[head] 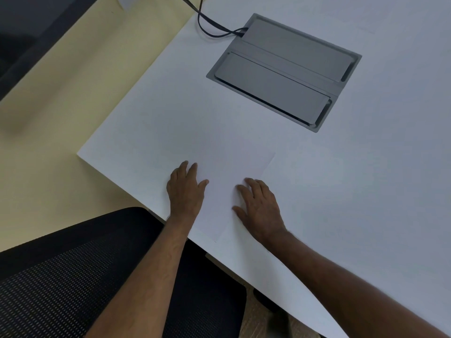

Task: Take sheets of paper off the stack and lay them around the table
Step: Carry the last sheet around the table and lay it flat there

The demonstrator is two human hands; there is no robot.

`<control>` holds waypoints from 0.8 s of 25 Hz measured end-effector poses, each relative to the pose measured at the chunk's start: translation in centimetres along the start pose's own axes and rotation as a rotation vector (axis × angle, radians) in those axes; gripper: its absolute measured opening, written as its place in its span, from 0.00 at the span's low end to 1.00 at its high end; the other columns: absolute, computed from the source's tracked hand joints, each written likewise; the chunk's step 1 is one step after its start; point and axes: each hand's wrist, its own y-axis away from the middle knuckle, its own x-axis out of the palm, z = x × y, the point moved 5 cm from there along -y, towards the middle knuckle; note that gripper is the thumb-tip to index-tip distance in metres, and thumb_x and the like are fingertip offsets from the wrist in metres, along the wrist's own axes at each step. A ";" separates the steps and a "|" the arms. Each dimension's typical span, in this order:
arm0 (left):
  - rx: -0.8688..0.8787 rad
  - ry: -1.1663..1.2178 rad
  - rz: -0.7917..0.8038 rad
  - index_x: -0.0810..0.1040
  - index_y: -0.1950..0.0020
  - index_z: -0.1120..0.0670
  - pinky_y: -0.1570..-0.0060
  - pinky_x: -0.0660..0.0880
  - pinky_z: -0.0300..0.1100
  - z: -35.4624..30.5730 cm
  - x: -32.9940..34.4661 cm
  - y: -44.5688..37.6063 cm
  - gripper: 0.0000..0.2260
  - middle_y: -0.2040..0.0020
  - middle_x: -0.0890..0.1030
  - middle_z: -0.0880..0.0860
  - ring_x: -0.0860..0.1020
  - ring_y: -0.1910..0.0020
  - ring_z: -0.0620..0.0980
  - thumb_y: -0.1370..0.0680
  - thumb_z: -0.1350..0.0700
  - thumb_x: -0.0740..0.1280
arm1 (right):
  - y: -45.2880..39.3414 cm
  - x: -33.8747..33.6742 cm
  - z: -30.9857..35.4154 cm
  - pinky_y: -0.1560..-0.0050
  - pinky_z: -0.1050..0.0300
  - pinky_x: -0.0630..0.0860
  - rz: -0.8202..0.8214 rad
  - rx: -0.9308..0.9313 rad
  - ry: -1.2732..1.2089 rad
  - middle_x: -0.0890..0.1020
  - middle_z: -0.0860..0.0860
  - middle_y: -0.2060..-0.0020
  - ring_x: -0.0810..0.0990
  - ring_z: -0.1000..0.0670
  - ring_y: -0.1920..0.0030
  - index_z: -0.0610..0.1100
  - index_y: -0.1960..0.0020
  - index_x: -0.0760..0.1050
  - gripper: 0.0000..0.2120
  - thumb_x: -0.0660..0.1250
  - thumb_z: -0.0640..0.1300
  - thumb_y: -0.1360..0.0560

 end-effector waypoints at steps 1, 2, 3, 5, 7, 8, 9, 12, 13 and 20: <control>-0.001 -0.002 -0.001 0.67 0.21 0.54 0.25 0.62 0.59 0.0 0.0 0.0 0.26 0.19 0.64 0.57 0.62 0.21 0.58 0.17 0.47 0.66 | 0.0 0.1 0.0 0.24 0.47 0.64 0.001 0.002 0.000 0.67 0.44 0.23 0.64 0.41 0.23 0.45 0.24 0.68 0.28 0.66 0.55 0.20; -0.002 -0.002 -0.002 0.67 0.21 0.54 0.24 0.61 0.59 0.0 0.0 0.0 0.26 0.19 0.64 0.57 0.62 0.20 0.58 0.17 0.47 0.66 | 0.0 0.1 0.0 0.24 0.47 0.64 0.002 0.004 -0.001 0.67 0.44 0.23 0.64 0.41 0.23 0.45 0.24 0.68 0.28 0.66 0.55 0.20; -0.001 -0.002 -0.002 0.66 0.21 0.54 0.24 0.61 0.60 0.0 0.0 0.1 0.26 0.19 0.64 0.57 0.62 0.20 0.58 0.17 0.47 0.66 | 0.0 0.1 0.0 0.24 0.47 0.63 0.001 0.006 -0.003 0.67 0.44 0.23 0.64 0.41 0.23 0.45 0.24 0.68 0.28 0.66 0.55 0.20; 0.002 -0.008 0.002 0.66 0.20 0.54 0.23 0.62 0.61 -0.1 -0.1 0.1 0.27 0.19 0.64 0.57 0.62 0.20 0.59 0.17 0.47 0.66 | 0.0 0.1 -0.1 0.24 0.47 0.64 -0.004 0.007 -0.001 0.68 0.44 0.23 0.64 0.41 0.23 0.45 0.24 0.68 0.28 0.67 0.55 0.20; 0.001 -0.008 0.007 0.66 0.20 0.54 0.23 0.61 0.62 -0.1 -0.1 0.1 0.27 0.18 0.64 0.57 0.61 0.20 0.59 0.17 0.47 0.66 | 0.0 0.1 -0.1 0.24 0.47 0.64 -0.010 0.006 0.000 0.68 0.44 0.23 0.64 0.41 0.23 0.45 0.24 0.68 0.28 0.67 0.55 0.20; 0.000 -0.006 0.007 0.66 0.20 0.54 0.23 0.61 0.62 -0.1 -0.2 0.1 0.27 0.18 0.63 0.57 0.61 0.20 0.59 0.17 0.47 0.66 | 0.0 0.1 -0.1 0.24 0.47 0.64 -0.010 0.006 0.001 0.68 0.45 0.23 0.64 0.41 0.23 0.45 0.24 0.68 0.28 0.66 0.55 0.20; 0.000 -0.004 0.009 0.66 0.20 0.54 0.23 0.61 0.62 -0.1 -0.2 0.1 0.27 0.18 0.63 0.57 0.61 0.20 0.59 0.17 0.47 0.65 | 0.0 0.2 -0.1 0.24 0.47 0.63 -0.006 0.007 0.003 0.67 0.45 0.23 0.64 0.41 0.23 0.45 0.24 0.68 0.28 0.66 0.55 0.20; 0.001 -0.013 0.012 0.66 0.20 0.54 0.23 0.61 0.62 -0.1 -0.1 0.0 0.27 0.18 0.63 0.57 0.61 0.20 0.59 0.17 0.46 0.65 | 0.0 0.2 -0.1 0.24 0.47 0.64 -0.011 0.003 0.001 0.67 0.45 0.23 0.63 0.41 0.23 0.45 0.23 0.67 0.28 0.66 0.55 0.20; 0.002 -0.017 0.013 0.65 0.20 0.54 0.23 0.61 0.62 -0.1 -0.1 0.0 0.27 0.18 0.63 0.57 0.61 0.20 0.59 0.17 0.46 0.65 | 0.0 0.2 -0.2 0.24 0.47 0.64 -0.011 0.003 0.002 0.67 0.45 0.23 0.63 0.41 0.22 0.45 0.23 0.67 0.28 0.66 0.55 0.20; 0.030 -0.075 0.000 0.65 0.20 0.53 0.23 0.60 0.64 -0.2 0.1 0.5 0.26 0.18 0.62 0.57 0.61 0.20 0.59 0.16 0.46 0.63 | 0.2 0.0 -0.2 0.23 0.45 0.64 -0.020 -0.016 -0.008 0.66 0.45 0.22 0.62 0.41 0.22 0.44 0.23 0.66 0.28 0.65 0.56 0.19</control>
